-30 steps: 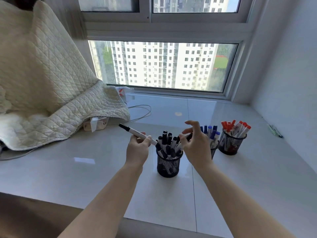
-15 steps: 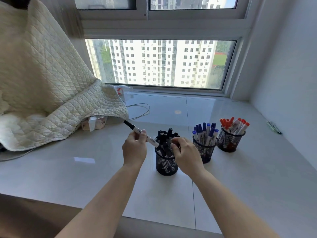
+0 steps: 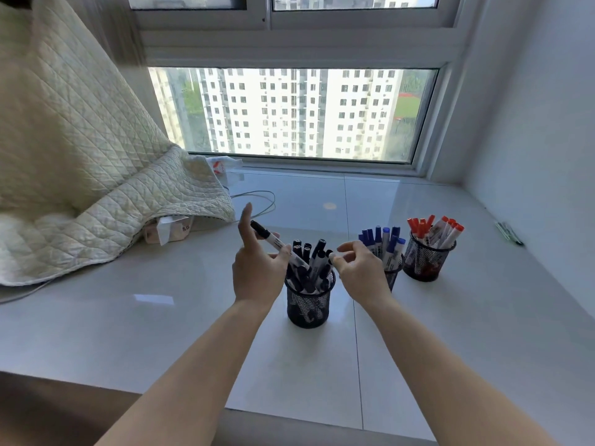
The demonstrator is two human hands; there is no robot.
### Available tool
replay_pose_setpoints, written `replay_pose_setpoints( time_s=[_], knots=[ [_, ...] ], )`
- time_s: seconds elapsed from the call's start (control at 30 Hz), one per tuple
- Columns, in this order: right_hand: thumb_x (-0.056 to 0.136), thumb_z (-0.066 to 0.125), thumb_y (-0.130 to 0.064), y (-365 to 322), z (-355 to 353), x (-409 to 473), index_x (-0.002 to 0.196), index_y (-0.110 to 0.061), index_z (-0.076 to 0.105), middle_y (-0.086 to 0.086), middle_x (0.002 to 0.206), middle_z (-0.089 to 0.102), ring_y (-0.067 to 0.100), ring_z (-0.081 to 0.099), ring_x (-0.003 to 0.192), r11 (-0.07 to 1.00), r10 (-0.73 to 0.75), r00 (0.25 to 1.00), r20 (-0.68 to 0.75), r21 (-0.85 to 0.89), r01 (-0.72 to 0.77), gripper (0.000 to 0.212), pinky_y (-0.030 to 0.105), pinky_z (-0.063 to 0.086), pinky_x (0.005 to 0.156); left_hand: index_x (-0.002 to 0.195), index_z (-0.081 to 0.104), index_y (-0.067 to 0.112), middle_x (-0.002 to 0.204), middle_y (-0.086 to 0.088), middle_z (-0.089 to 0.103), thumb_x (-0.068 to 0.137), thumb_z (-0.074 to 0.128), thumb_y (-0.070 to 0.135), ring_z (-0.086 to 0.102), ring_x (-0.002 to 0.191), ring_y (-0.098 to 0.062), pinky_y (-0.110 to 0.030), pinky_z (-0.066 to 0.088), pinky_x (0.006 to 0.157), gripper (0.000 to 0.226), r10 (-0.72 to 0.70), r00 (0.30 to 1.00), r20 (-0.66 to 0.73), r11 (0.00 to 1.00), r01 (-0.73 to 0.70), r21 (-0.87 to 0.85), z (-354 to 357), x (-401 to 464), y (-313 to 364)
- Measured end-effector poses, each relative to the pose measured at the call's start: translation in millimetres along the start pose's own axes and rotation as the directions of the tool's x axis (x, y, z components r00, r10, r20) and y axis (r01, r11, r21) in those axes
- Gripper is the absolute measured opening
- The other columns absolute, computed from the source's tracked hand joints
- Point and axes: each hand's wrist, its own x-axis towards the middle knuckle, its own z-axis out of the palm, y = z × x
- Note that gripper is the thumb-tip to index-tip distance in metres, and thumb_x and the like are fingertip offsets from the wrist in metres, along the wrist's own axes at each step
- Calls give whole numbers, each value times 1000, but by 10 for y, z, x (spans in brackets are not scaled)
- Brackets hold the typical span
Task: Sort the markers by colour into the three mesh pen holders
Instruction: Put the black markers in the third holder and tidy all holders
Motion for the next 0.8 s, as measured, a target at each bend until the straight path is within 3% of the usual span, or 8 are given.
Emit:
replay_pose_setpoints(
  time_s=[0.17,0.33,0.53,0.7,0.8],
  knots=[
    [88,58,-25,-28,-26,51,92,-16,63,-7,78,61,7,55,71,985,-77,994,71,-152,87,11,10,35,55,119,46,20,89,2,63,88,59,25,66,80,-26,-34,49,72,34,80,996,30,990,-83,117,-3,11,-55],
    [91,52,-20,-55,-151,101,99,-19,65,-8,86,60,12,56,77,946,-110,978,177,-283,157,16,22,40,63,104,60,19,84,1,69,88,59,27,64,81,-23,-31,47,72,17,105,994,13,980,-105,169,12,-46,-177],
    [90,55,-28,-160,-196,173,98,-22,64,-5,94,66,14,59,78,920,-72,963,258,-357,165,14,25,46,68,104,65,20,86,-1,71,89,59,28,65,81,-22,-35,50,69,18,197,980,28,950,-198,240,22,-86,-217],
    [82,59,-26,-224,-63,133,97,-19,64,3,98,67,22,61,93,890,-38,977,208,-438,128,16,31,51,78,108,69,20,85,-1,71,89,60,24,61,81,-24,-27,41,63,22,342,940,-5,903,-327,278,5,-58,-138],
    [81,56,-22,-192,-6,103,100,-18,64,4,99,68,25,60,96,885,-18,985,169,-455,94,21,32,51,77,109,68,25,85,3,70,89,57,31,59,85,-21,-25,36,63,23,344,934,92,865,-354,355,22,-12,-105]
  ],
)
